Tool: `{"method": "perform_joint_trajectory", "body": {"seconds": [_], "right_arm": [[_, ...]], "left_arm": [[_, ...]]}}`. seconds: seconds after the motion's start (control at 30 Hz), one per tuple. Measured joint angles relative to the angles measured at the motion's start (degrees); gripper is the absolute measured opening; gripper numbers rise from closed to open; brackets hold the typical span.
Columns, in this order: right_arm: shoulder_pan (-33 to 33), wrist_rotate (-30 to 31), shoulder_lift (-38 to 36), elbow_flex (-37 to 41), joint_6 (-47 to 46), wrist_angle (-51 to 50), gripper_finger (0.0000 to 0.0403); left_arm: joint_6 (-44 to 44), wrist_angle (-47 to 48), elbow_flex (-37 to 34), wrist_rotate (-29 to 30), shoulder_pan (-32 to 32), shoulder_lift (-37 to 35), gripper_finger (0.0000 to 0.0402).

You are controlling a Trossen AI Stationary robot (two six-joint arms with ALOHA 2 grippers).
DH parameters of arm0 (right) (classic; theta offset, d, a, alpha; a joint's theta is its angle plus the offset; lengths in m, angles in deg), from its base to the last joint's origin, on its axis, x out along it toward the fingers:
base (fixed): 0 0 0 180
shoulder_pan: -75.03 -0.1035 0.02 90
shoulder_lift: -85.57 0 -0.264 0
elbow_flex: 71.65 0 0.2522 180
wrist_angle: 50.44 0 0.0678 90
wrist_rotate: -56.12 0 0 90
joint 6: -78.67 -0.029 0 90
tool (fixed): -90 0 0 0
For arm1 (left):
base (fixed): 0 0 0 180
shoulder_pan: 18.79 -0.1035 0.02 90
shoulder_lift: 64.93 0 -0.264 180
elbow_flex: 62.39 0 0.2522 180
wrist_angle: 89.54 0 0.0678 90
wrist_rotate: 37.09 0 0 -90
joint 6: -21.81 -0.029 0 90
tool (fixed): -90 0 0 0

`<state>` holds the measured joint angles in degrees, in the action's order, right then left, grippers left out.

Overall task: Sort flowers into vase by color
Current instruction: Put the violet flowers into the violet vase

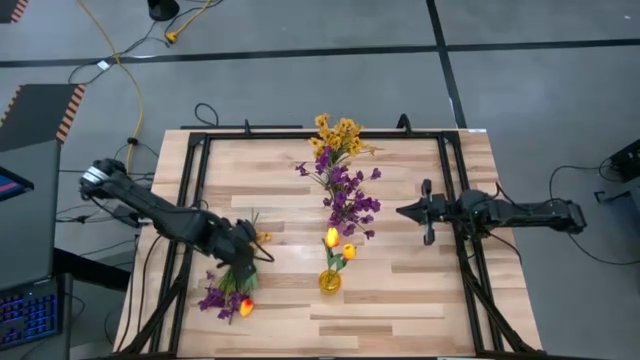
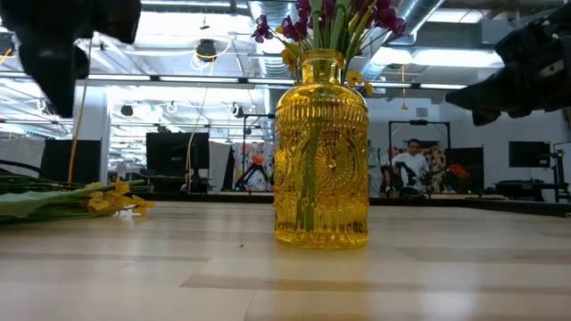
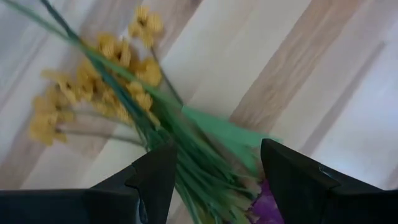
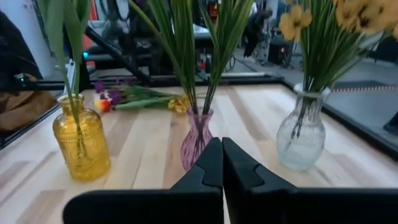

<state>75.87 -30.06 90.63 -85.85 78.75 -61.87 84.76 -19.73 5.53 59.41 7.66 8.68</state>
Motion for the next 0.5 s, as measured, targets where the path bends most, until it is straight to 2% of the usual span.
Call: {"method": "perform_joint_trajectory", "body": {"seconds": [0.27, 0.5], "right_arm": [[0.1, 0.1, -4.9, 0.0, 1.9, -0.2, 0.0023], [0.1, 0.2, -4.9, 0.1, 1.9, -0.4, 0.0024]], "left_arm": [[5.9, 2.4, 0.0, -0.1, 4.8, 6.1, 0.0219], [10.4, 2.5, 0.0, -0.1, 7.7, 10.2, 0.0219]]}}
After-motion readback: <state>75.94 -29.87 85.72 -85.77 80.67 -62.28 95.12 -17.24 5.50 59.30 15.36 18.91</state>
